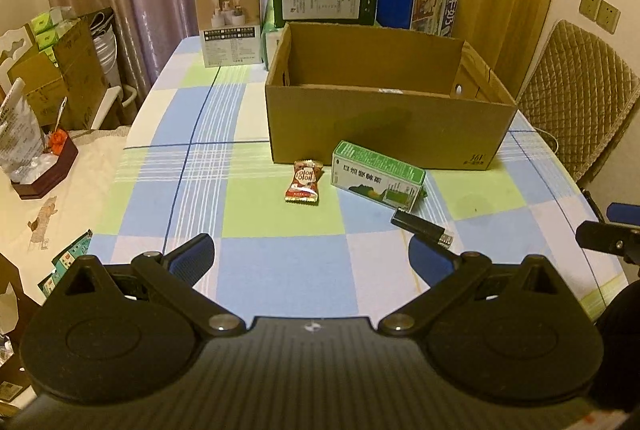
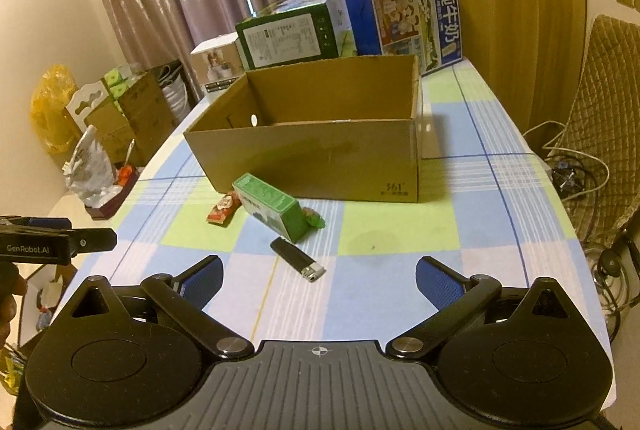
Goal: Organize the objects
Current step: 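Grasp the black lighter with the right tool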
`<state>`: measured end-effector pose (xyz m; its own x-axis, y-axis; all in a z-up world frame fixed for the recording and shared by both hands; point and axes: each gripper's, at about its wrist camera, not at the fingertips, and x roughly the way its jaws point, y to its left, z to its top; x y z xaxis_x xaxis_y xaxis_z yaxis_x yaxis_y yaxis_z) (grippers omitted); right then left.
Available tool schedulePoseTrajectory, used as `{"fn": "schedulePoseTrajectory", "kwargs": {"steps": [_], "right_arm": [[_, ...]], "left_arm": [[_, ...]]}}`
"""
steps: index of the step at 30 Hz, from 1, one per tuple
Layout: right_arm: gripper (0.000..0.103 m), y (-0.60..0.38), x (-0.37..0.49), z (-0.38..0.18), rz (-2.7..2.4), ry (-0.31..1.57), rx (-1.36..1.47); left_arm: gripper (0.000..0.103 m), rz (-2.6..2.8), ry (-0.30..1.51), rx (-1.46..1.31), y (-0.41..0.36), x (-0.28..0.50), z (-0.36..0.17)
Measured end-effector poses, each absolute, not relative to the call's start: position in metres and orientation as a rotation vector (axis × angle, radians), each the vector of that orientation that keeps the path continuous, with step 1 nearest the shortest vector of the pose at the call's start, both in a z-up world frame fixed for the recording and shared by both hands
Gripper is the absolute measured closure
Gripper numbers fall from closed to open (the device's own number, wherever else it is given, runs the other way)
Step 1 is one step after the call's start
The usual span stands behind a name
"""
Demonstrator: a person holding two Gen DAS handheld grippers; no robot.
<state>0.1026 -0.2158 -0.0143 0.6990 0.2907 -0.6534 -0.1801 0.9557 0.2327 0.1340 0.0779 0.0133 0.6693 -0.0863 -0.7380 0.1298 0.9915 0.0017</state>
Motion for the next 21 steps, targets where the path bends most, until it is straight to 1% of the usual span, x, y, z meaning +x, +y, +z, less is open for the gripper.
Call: {"fn": "schedulePoseTrajectory", "kwargs": {"steps": [1,3,5,6,8,9,11,16,21], "right_arm": [[0.003,-0.214,0.104,-0.016,0.263,0.754,0.15],[0.006,-0.211,0.106,-0.02,0.27,0.76,0.143],[0.018,-0.208,0.111,-0.026,0.278,0.772,0.145],[0.02,-0.206,0.113,-0.029,0.284,0.783,0.146],[0.035,-0.202,0.118,-0.037,0.295,0.805,0.144],[0.038,-0.199,0.12,-0.041,0.298,0.815,0.142],[0.046,-0.194,0.125,-0.051,0.303,0.828,0.138],[0.061,-0.179,0.142,-0.079,0.32,0.875,0.136],[0.068,-0.167,0.161,-0.105,0.315,0.899,0.156]], "left_arm": [[0.001,-0.122,0.833,0.057,0.078,0.135,0.011],[0.001,-0.123,0.837,0.061,0.078,0.138,0.007],[0.001,-0.12,0.841,0.069,0.078,0.142,0.004],[0.001,-0.119,0.845,0.073,0.079,0.144,0.001],[0.001,-0.118,0.85,0.075,0.08,0.149,-0.003],[0.001,-0.118,0.852,0.074,0.08,0.152,-0.005],[0.001,-0.117,0.858,0.073,0.082,0.16,-0.011],[0.001,-0.122,0.88,0.065,0.084,0.18,-0.028],[0.001,-0.128,0.905,0.053,0.086,0.199,-0.046]]}}
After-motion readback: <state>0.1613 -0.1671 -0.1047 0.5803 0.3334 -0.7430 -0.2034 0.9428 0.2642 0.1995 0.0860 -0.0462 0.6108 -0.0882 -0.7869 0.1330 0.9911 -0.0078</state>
